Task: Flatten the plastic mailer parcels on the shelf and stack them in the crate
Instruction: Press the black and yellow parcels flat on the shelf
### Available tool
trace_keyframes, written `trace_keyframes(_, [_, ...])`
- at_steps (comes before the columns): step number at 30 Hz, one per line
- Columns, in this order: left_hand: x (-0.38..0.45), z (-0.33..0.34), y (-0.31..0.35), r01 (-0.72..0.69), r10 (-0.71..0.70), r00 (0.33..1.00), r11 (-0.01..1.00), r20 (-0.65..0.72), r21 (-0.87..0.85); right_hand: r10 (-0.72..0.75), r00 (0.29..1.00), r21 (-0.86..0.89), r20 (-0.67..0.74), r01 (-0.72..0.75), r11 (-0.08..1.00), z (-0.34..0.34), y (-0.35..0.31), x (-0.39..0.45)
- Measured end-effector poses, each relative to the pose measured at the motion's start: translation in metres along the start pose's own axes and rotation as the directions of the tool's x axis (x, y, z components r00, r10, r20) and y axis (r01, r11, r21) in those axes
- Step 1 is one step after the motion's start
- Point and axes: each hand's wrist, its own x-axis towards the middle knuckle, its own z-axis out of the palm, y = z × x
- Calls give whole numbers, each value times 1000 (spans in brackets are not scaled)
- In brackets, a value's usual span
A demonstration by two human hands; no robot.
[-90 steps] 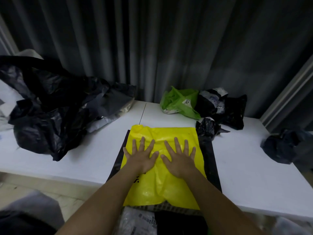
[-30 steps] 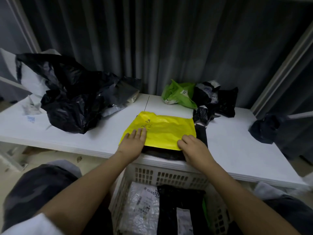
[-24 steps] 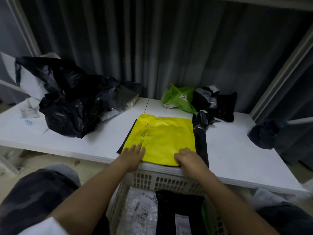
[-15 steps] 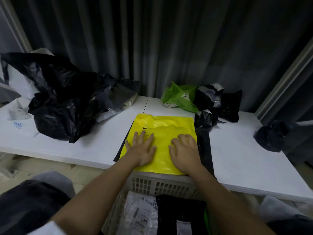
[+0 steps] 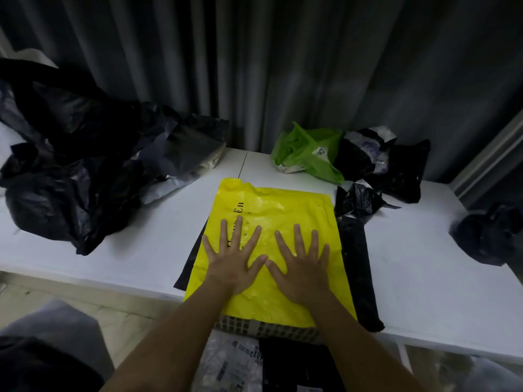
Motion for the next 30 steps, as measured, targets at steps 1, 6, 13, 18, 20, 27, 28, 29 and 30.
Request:
trace_keyframes(1, [0, 1, 0, -1, 1, 1000, 1000, 0, 3, 3, 1000, -3, 8, -3, 1000, 2, 0, 0])
trace_keyframes(6, [1, 6, -2, -3, 3, 1000, 1000, -5, 19, 8, 1000, 17, 13, -9, 1000, 7, -2, 0])
trace_keyframes(13, [3, 3, -1, 2, -4, 999, 999, 48, 43, 9, 999, 40, 41, -10, 999, 7, -2, 1])
trace_keyframes(18, [3, 4, -1, 8, -11, 998, 999, 69, 45, 18, 999, 33, 46, -19, 999, 8, -2, 0])
trace_keyframes(20, [3, 3, 0, 12, -16, 996, 999, 89, 41, 30, 998, 38, 55, -32, 999, 7, -3, 1])
trace_keyframes(27, [13, -17, 4, 117, -94, 973, 988, 213, -97, 31, 994, -14, 102, -29, 999, -17, -4, 15])
trace_keyframes(28, [19, -23, 6, 153, -120, 971, 976, 207, -153, 16, 999, -41, 51, -14, 999, -23, -5, 21])
trace_keyframes(29, [27, -28, 8, 178, -143, 972, 966, 188, -186, -3, 1000, -57, 9, 3, 998, -28, -6, 30])
trace_keyframes(30, [35, -32, 9, 179, -151, 976, 967, 159, -181, -25, 1000, -52, -10, 24, 998, -31, -7, 39])
